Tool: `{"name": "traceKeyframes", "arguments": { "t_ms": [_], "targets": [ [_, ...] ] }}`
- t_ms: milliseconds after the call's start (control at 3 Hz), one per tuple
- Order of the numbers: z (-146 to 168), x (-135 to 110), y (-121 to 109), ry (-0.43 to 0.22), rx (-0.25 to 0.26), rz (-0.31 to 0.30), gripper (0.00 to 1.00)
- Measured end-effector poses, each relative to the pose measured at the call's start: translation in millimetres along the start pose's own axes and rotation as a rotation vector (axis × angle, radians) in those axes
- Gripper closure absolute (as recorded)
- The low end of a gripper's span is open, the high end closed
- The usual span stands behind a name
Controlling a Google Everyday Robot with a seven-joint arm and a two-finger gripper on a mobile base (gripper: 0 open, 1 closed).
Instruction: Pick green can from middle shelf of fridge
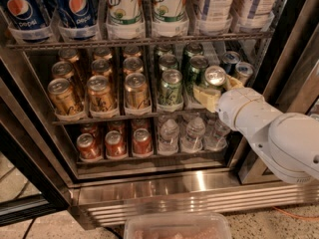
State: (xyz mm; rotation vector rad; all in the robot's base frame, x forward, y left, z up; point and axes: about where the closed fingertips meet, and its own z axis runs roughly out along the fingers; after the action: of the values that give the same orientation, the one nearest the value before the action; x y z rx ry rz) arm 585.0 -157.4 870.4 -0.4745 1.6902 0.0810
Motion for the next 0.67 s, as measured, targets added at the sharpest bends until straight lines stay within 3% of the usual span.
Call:
{"name": "traceKeyframes", "arguments": {
  "t_ms": [667],
  "targets": [
    [-7.6, 1.7, 2.2, 0.023, -0.013, -0.009, 1.0]
  ]
}}
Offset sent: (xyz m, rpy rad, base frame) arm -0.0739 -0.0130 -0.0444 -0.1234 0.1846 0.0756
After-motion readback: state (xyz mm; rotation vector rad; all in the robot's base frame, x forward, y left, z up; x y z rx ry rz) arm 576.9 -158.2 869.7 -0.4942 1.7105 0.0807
